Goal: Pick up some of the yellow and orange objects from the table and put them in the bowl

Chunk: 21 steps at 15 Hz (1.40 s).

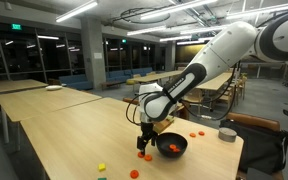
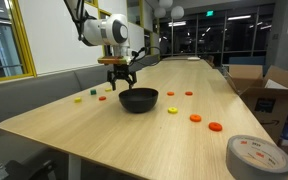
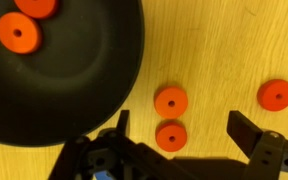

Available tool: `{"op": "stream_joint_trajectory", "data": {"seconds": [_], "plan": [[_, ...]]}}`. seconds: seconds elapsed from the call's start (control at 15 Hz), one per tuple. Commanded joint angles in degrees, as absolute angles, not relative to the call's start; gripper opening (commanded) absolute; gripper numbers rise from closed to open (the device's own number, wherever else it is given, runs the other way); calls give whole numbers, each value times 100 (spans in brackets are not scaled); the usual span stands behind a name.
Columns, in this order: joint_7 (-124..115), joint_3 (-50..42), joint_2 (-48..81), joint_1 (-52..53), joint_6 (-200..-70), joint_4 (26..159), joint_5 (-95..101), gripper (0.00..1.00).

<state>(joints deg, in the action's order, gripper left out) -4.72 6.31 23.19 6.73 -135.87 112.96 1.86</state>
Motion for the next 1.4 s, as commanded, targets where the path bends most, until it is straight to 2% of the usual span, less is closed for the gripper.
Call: {"op": "stream_joint_trajectory", "data": {"seconds": [0.0, 1.33], "plan": [[-442, 592, 2598, 717, -13507, 10939, 105, 100], [-1258, 373, 2652, 1128, -13963, 11373, 363, 100]]}}
